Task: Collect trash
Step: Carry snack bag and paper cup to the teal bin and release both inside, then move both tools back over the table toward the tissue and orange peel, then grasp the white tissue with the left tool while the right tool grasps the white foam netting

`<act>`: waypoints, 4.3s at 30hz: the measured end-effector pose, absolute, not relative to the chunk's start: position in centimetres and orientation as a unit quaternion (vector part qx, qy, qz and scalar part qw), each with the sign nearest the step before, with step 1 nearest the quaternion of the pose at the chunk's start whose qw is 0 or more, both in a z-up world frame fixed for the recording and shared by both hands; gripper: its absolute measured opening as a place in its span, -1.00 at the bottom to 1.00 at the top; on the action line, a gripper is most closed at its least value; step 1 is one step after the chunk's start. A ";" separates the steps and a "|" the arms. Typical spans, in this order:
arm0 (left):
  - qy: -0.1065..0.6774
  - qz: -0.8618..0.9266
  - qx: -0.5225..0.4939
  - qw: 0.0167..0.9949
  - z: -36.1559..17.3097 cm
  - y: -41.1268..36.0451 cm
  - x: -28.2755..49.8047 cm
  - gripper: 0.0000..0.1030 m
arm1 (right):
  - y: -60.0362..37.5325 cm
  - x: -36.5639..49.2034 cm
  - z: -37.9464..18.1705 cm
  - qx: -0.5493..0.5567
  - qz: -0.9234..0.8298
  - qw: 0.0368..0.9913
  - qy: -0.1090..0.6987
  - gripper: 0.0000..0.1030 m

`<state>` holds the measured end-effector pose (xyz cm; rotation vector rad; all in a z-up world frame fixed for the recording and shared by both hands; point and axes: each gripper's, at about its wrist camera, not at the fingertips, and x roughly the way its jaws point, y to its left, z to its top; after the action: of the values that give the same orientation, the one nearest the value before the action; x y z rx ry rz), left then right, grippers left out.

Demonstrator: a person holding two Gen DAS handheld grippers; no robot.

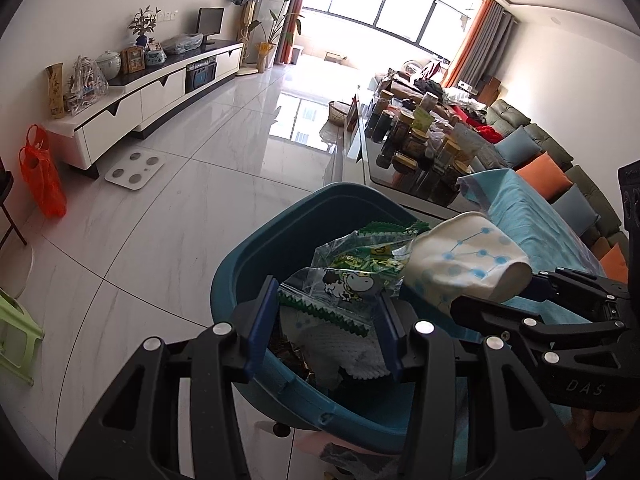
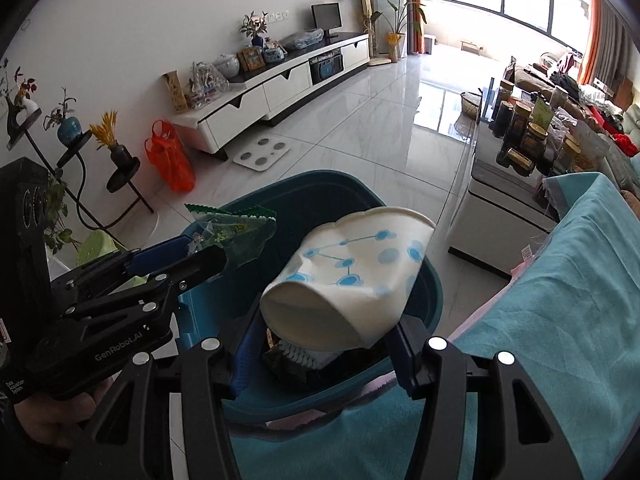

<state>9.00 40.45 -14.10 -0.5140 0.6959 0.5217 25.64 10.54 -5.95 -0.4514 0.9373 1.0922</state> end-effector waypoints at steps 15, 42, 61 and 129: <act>0.353 0.266 -0.227 0.868 -14.9 40.2 11.0 0.49 | 11.4 26.1 -6.3 -0.199 0.498 0.726 0.430 0.22; 0.308 0.294 -0.184 0.886 -9.4 37.3 8.3 0.89 | 6.3 27.1 -3.3 -0.168 0.473 0.775 0.385 0.48; 0.236 0.187 -0.115 0.947 -0.7 22.5 9.2 0.89 | -8.6 28.5 0.6 -0.085 0.387 0.862 0.318 0.87; 0.344 -0.176 0.020 0.922 -8.3 -10.5 30.2 0.89 | -41.3 32.2 -0.6 -0.006 0.103 0.954 0.281 0.86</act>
<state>30.17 -10.51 -8.33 0.0406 0.7065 -0.3613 32.16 -41.26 -0.57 -0.0127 0.5707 0.2101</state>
